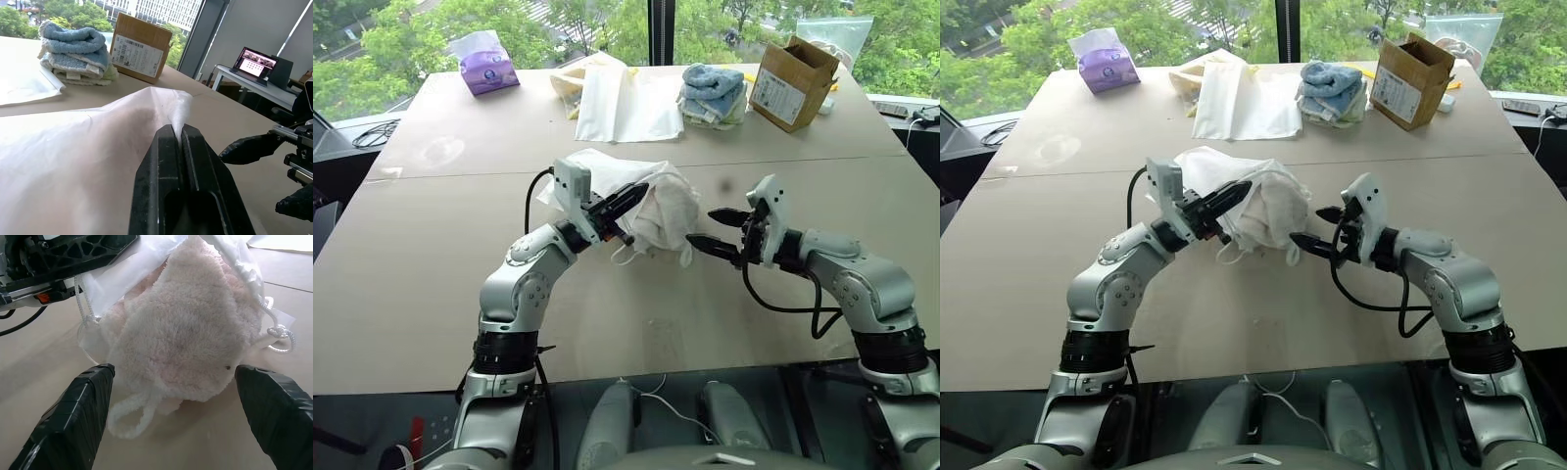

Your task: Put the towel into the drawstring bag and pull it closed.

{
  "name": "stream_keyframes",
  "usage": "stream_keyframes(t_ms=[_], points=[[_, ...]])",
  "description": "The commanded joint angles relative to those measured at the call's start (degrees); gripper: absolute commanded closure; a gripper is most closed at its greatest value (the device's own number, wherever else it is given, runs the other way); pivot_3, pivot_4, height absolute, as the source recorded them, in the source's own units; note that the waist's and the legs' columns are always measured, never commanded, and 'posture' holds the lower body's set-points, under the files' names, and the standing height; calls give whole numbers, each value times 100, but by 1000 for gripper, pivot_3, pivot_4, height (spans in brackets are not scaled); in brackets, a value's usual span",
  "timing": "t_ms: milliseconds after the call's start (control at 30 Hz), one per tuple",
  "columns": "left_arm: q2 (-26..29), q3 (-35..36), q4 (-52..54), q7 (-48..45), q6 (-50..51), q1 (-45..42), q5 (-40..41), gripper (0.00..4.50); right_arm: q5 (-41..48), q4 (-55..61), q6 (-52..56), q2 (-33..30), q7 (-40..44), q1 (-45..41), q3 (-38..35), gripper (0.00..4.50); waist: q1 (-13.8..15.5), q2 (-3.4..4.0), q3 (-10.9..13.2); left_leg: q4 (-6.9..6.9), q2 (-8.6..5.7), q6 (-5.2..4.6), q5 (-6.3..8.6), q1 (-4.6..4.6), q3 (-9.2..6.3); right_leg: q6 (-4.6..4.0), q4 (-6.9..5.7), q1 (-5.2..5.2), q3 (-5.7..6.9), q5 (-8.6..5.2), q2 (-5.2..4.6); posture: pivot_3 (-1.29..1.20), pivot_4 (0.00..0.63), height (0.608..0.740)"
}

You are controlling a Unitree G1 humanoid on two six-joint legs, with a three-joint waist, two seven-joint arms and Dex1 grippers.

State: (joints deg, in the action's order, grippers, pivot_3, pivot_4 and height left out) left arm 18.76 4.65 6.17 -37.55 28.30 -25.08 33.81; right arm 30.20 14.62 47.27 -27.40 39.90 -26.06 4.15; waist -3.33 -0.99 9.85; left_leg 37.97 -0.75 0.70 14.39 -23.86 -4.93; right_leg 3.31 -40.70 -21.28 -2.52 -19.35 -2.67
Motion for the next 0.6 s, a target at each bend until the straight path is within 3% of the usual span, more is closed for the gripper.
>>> stream_keyframes(t_ms=[33,267,433,600], points=[[51,85,190,-54,-44,-59,69,4500,-588,15,-260,-277,99,56,635,321,26,-1,0,1,0,1,0,0,0,0,2,1,0,0,0,0,150,740],[108,-87,253,-238,-61,19,17,4500,-1600,-1262,-1465,720,-476,-840,1122,321,-30,-1,1,5,2,10,-6,2,2,0,-3,0,-2,0,3,0,150,740],[200,-203,366,-395,-3,61,29,4500,-1884,-1815,-2528,1213,-554,-1341,973,1712,14,-2,1,5,1,12,-7,1,-4,0,-1,0,5,0,0,0,150,740],[175,-258,379,-433,48,15,89,4500,-2089,-2226,-2821,1443,-350,-1491,1174,4109,54,-2,1,5,0,12,-7,0,-4,0,1,0,6,0,-1,0,150,740]])
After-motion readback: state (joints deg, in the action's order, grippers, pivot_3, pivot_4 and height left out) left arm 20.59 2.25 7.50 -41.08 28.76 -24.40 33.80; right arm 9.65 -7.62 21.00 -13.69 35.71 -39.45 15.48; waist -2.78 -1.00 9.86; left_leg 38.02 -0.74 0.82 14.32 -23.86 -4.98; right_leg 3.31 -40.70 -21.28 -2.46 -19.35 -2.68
